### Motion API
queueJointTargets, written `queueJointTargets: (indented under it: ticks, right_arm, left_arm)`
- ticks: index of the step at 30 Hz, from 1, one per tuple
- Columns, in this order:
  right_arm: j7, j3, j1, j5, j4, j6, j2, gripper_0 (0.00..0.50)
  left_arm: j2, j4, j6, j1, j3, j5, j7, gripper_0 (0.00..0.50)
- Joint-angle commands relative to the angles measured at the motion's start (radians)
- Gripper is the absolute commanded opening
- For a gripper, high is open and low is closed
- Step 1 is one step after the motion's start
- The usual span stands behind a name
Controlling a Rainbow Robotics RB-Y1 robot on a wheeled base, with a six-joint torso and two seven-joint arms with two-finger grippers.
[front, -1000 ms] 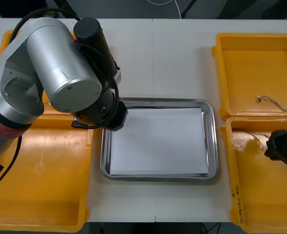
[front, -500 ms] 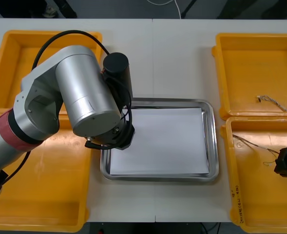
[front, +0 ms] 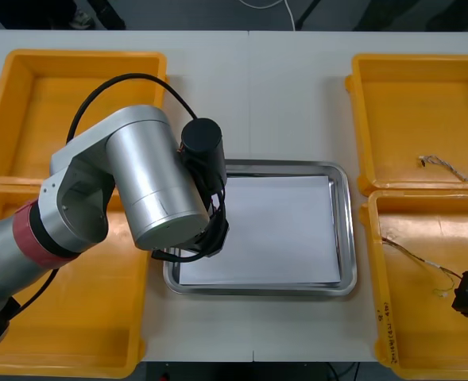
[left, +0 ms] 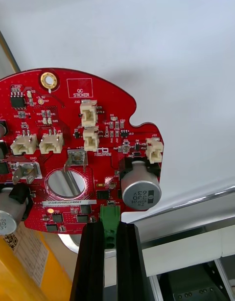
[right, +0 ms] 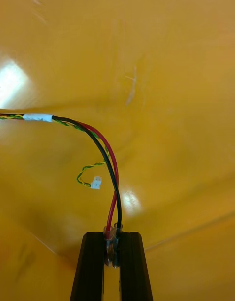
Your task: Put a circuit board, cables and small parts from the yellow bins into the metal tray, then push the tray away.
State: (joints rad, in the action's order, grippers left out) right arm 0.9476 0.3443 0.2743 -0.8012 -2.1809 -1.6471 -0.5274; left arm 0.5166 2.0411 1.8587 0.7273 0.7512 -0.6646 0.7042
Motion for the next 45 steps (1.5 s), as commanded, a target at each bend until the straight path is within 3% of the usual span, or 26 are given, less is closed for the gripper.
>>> queueJointTargets:
  ticks: [1,18,20,21,22,23,24,26,37,45]
  right_arm:
    - [0.019,0.001,0.069,0.000,-0.033,0.040,-0.057,0.000]
    - [0.045,0.001,0.095,0.030,-0.033,0.070,-0.074,0.012]
    - [0.045,0.001,0.091,0.031,-0.033,0.070,-0.072,0.118]
    - [0.046,0.001,0.091,0.033,-0.033,0.070,-0.074,0.118]
    - [0.045,0.001,0.091,0.034,-0.033,0.070,-0.072,0.280]
    - [0.045,0.001,0.091,0.034,-0.033,0.070,-0.072,0.324]
    - [0.045,0.001,0.089,0.036,-0.033,0.070,-0.074,0.405]
    - [0.045,0.001,0.089,0.037,-0.033,0.070,-0.072,0.493]
    - [0.051,0.012,0.051,0.030,-0.033,0.056,-0.088,0.500]
    - [0.071,0.032,-0.109,0.014,-0.033,-0.046,-0.171,0.500]
  left_arm:
    - [-0.026,0.042,-0.047,-0.057,0.008,0.028,-0.075,0.000]
    - [-0.016,0.042,-0.144,-0.097,0.129,0.085,-0.127,0.000]
    - [-0.012,0.042,-0.150,-0.098,0.142,0.086,-0.134,0.000]
    - [-0.010,0.041,-0.151,-0.100,0.148,0.088,-0.138,0.000]
    - [-0.007,0.041,-0.153,-0.103,0.149,0.088,-0.141,0.000]
    - [-0.007,0.041,-0.158,-0.106,0.151,0.089,-0.143,0.000]
    - [-0.004,0.042,-0.162,-0.109,0.155,0.092,-0.144,0.000]
    - [-0.003,0.041,-0.170,-0.112,0.165,0.097,-0.149,0.000]
    - [0.002,0.041,-0.185,-0.126,0.185,0.117,-0.163,0.000]
    - [0.010,0.039,-0.187,-0.132,0.192,0.129,-0.163,0.000]
